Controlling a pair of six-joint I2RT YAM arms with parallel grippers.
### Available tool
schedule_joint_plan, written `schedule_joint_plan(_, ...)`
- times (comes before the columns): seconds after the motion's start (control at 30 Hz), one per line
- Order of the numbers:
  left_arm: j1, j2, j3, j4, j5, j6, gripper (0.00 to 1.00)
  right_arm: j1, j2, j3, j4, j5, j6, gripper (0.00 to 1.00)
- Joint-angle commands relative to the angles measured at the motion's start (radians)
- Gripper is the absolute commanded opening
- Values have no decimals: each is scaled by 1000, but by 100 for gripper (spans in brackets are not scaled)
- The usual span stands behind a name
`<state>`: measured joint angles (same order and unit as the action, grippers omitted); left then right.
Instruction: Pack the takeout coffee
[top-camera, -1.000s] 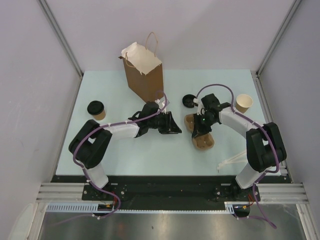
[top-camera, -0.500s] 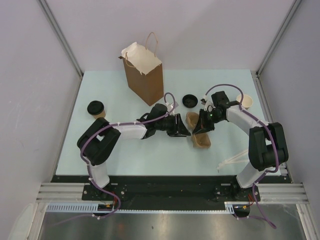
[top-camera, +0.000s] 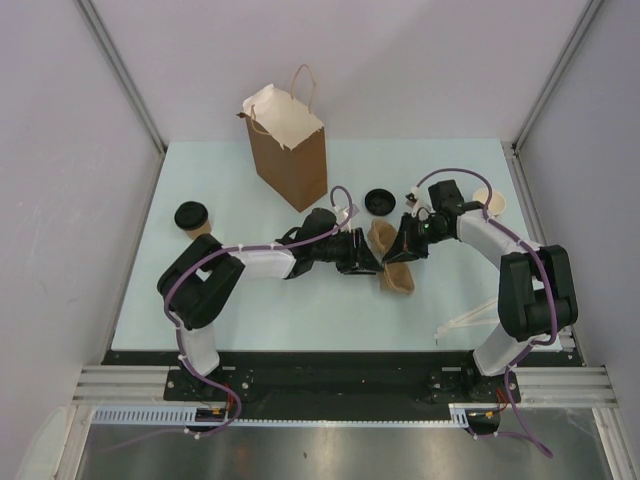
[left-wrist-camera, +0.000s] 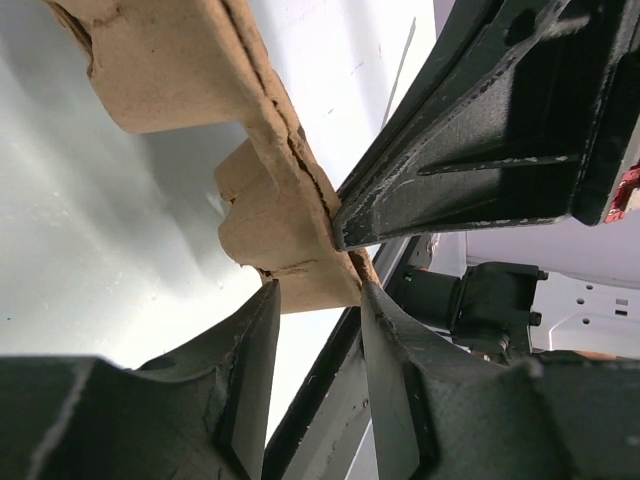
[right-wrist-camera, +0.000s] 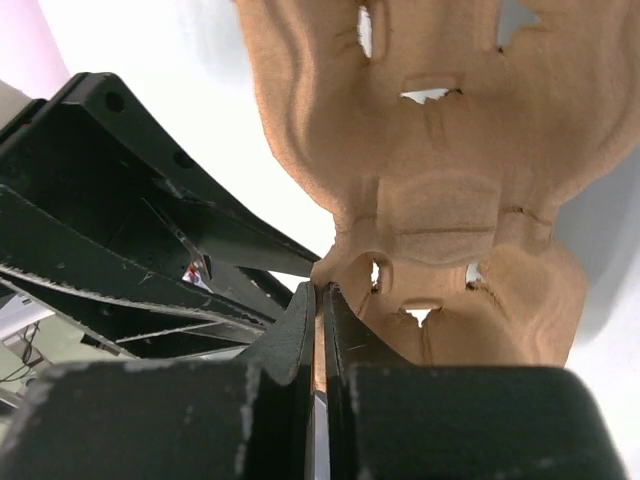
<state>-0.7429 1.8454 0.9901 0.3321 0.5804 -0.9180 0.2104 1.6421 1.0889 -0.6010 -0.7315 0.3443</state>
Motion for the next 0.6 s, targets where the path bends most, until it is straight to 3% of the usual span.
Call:
schedule_joint_plan(0.0, -7, 6, 27, 28, 4, -4, 43, -3, -13, 8, 26, -51, 21, 0)
schedule_joint_plan(0.57, -10, 15, 24, 36, 7, -13, 43, 18, -39, -14, 33, -31, 24, 0)
